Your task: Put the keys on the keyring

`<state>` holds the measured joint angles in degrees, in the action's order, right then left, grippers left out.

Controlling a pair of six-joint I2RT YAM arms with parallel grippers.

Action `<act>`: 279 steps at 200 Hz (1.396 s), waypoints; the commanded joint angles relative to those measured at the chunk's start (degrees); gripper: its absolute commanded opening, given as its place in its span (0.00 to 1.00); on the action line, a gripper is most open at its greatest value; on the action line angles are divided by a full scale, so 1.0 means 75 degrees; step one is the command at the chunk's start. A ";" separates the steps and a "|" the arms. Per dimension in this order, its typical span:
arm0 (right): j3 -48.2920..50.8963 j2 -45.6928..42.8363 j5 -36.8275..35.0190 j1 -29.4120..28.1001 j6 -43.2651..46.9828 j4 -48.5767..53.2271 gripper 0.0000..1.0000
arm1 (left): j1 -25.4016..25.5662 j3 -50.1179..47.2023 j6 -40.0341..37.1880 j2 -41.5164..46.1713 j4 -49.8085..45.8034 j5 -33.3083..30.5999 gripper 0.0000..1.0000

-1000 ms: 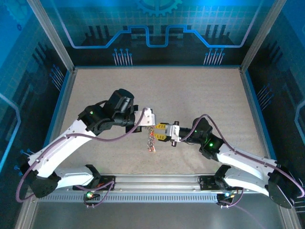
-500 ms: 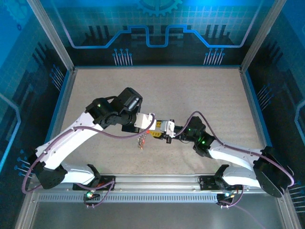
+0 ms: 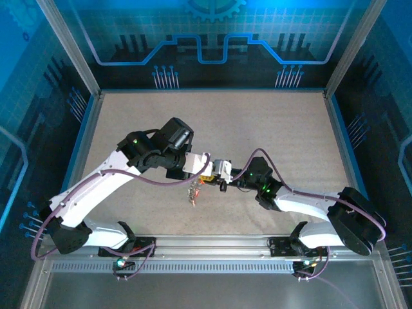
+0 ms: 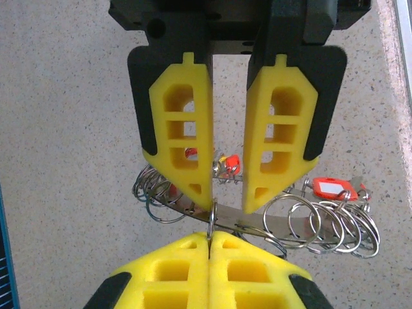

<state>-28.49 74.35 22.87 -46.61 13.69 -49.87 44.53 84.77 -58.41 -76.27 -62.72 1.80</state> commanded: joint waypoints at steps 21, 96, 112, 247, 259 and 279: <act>-0.0058 -0.0042 -0.0106 -0.0101 -0.0068 -0.0447 0.21 | 0.0061 -0.0011 0.0312 -0.0145 0.0213 0.0564 0.00; 0.0104 -0.0081 -0.0168 -0.0017 -0.0077 -0.0608 0.00 | 0.0058 -0.0378 0.0563 -0.0013 0.0812 0.0462 0.24; 0.0192 -0.0193 -0.0177 0.0033 -0.0244 -0.0815 0.00 | 0.0007 -0.0851 0.0829 0.0432 0.1189 0.0669 0.44; 0.0317 -0.0708 0.0226 0.0273 -0.0830 -0.1620 0.00 | -0.1121 -0.3812 0.2765 0.3076 0.5321 0.2378 0.27; 0.0304 -0.0751 0.0252 0.0269 -0.0852 -0.1628 0.00 | -0.1132 -0.3832 0.2761 0.2981 0.5344 0.2686 0.28; 0.0300 -0.0819 0.0242 0.0273 -0.0865 -0.1573 0.00 | -0.1121 -0.3807 0.2739 0.2778 0.5318 0.2822 0.28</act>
<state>-25.76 69.14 24.05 -45.30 8.29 -56.27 36.53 56.45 -39.03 -53.89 -24.88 17.93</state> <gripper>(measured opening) 0.049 0.278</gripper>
